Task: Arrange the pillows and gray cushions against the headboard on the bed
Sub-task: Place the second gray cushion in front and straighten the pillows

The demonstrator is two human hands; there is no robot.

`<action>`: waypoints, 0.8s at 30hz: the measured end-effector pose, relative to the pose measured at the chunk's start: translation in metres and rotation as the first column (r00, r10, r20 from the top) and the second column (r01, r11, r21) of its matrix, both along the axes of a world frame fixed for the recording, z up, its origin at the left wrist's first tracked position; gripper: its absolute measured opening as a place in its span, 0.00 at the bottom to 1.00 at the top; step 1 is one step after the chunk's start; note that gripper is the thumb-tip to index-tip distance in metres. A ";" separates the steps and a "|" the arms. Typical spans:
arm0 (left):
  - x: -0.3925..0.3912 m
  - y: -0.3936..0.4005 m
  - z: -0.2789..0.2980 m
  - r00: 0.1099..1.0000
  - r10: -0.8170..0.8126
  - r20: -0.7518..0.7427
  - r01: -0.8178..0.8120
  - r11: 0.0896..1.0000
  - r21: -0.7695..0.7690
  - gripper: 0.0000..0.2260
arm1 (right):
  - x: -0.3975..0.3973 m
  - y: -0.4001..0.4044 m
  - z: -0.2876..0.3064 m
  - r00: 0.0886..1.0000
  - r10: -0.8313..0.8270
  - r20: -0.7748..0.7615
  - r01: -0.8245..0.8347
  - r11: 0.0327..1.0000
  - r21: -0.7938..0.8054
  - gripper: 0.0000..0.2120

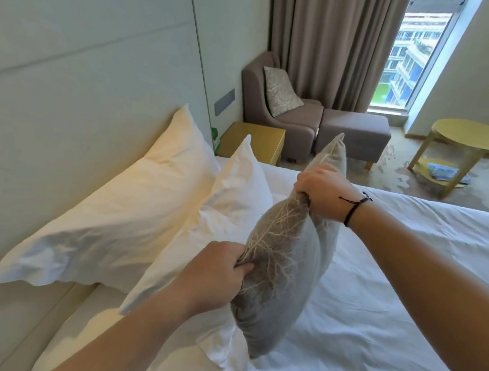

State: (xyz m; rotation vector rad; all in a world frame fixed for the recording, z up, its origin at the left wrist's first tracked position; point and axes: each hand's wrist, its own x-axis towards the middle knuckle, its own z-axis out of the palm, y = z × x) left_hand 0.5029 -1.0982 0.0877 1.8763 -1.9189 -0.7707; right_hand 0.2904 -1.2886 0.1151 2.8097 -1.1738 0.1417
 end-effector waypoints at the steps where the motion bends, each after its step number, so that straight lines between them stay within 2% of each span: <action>1: -0.002 -0.003 0.000 1.000 0.014 0.008 -0.014 0.999 -0.042 0.15 | 0.004 -0.004 0.004 0.995 -0.006 0.104 0.007 1.000 -0.018 0.12; 3: 0.000 -0.011 -0.003 0.997 0.073 0.007 -0.072 0.993 -0.089 0.13 | 0.017 -0.007 -0.002 0.943 -0.040 0.331 0.046 0.999 -0.010 0.10; 5: 0.008 -0.020 -0.015 0.988 0.156 0.009 -0.156 0.986 -0.051 0.08 | 0.040 -0.001 -0.023 0.898 -0.106 0.427 0.059 0.991 0.123 0.07; 6: 0.014 -0.023 -0.024 0.980 0.195 0.032 -0.195 0.981 0.009 0.11 | 0.054 0.005 -0.040 0.896 -0.172 0.408 0.063 0.962 0.267 0.09; 8: 0.029 -0.022 -0.045 0.971 0.223 0.083 -0.233 0.962 0.142 0.19 | 0.081 0.022 -0.079 0.911 -0.280 0.301 0.059 0.813 0.579 0.23; 10: 0.043 -0.012 -0.060 0.964 0.251 0.093 -0.265 0.940 0.214 0.24 | 0.102 0.040 -0.118 0.935 -0.298 0.195 0.075 0.701 0.709 0.33; 12: 0.060 0.000 -0.071 0.943 0.326 0.065 -0.332 0.910 0.250 0.27 | 0.117 0.053 -0.145 0.935 -0.316 0.162 0.095 0.662 0.743 0.37; 16: 0.093 0.022 -0.083 0.907 0.412 0.089 -0.420 0.872 0.252 0.26 | 0.134 0.060 -0.155 0.908 -0.373 0.191 0.102 0.639 0.763 0.32; 20: 0.119 0.034 -0.083 0.873 0.486 0.040 -0.483 0.850 0.211 0.24 | 0.143 0.051 -0.145 0.869 -0.439 0.228 0.181 0.712 0.679 0.26; 24: 0.149 0.042 -0.084 0.837 0.547 0.000 -0.541 0.827 0.154 0.21 | 0.155 0.048 -0.137 0.836 -0.466 0.289 0.203 0.752 0.627 0.26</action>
